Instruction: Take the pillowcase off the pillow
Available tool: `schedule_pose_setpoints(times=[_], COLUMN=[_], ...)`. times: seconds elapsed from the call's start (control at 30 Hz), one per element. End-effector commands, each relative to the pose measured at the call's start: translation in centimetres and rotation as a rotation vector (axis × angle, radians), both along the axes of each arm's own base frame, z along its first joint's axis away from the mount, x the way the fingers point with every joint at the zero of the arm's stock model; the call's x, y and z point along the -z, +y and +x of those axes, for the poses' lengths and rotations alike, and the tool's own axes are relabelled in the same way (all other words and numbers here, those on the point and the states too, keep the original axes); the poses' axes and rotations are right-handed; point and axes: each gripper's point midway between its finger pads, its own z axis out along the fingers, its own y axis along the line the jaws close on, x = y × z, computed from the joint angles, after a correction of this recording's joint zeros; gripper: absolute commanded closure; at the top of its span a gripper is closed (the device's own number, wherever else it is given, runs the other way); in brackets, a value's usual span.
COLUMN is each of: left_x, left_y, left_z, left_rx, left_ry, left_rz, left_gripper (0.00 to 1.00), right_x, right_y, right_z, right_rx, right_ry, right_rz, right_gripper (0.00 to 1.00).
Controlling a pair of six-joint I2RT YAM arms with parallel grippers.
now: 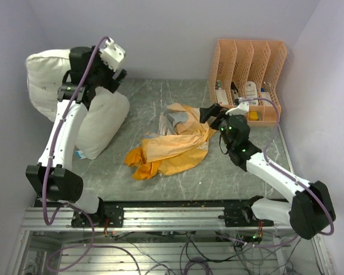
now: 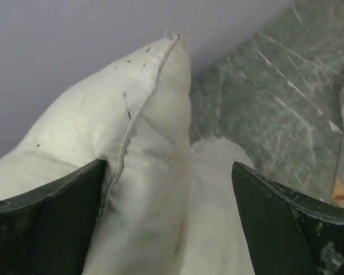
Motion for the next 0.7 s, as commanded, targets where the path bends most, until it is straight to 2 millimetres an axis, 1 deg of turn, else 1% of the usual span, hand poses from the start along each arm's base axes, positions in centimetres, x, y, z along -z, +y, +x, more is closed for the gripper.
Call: schedule_pose_setpoints(times=[0.0,0.07,0.17,0.23,0.3,0.33,0.37,0.43,0.5,0.57,0.63,0.67], left_x=[4.2,5.0,4.7,4.4,3.7,2.1,0.7,-3.3,-7.6,-11.6,-14.2,-15.2], left_y=[-2.7,-4.4,-6.6,-8.1,-9.6,-10.1,-10.5,-9.6,-8.7,-7.7,-6.8,-6.2], left_z=[-1.0,-1.4,-2.0,-2.7,-3.6,-3.7,-3.7,-2.3,-0.5,0.6,1.4,1.9], left_rx=[0.05,0.095,0.151,0.191,0.228,0.217,0.205,0.085,-0.031,-0.098,-0.133,-0.156], left_ry=[0.077,0.122,0.113,0.039,-0.096,-0.203,-0.273,-0.353,-0.402,-0.471,-0.528,-0.55], left_rz=[0.005,-0.037,-0.041,0.06,0.246,0.303,0.336,0.314,0.268,0.258,0.28,0.301], left_gripper=[0.0,0.01,0.01,0.01,0.0,0.01,0.0,0.0,0.0,0.01,0.0,0.0], right_x=[-3.1,-3.7,-4.2,-4.5,-4.6,-4.7,-5.0,-5.4,-5.6,-5.8,-6.0,-5.9], right_y=[-1.0,-1.3,-1.8,-2.0,-2.2,-2.3,-2.3,-3.2,-3.3,-3.4,-3.5,-3.6], right_z=[-0.5,-0.7,-0.8,-0.8,-0.8,-0.7,-0.6,-0.1,0.3,0.4,0.4,0.4], right_rx=[0.018,0.028,0.048,0.05,0.055,0.061,0.06,0.075,0.073,0.066,0.064,0.063], right_ry=[-0.045,-0.042,-0.044,-0.043,-0.039,-0.037,-0.04,-0.034,-0.023,-0.022,-0.025,-0.025], right_rz=[-0.037,-0.039,-0.051,-0.065,-0.09,-0.103,-0.113,-0.127,-0.134,-0.136,-0.133,-0.133], right_gripper=[0.0,0.0,0.0,0.0,0.0,0.0,0.0,0.0,0.0,0.0,0.0,0.0])
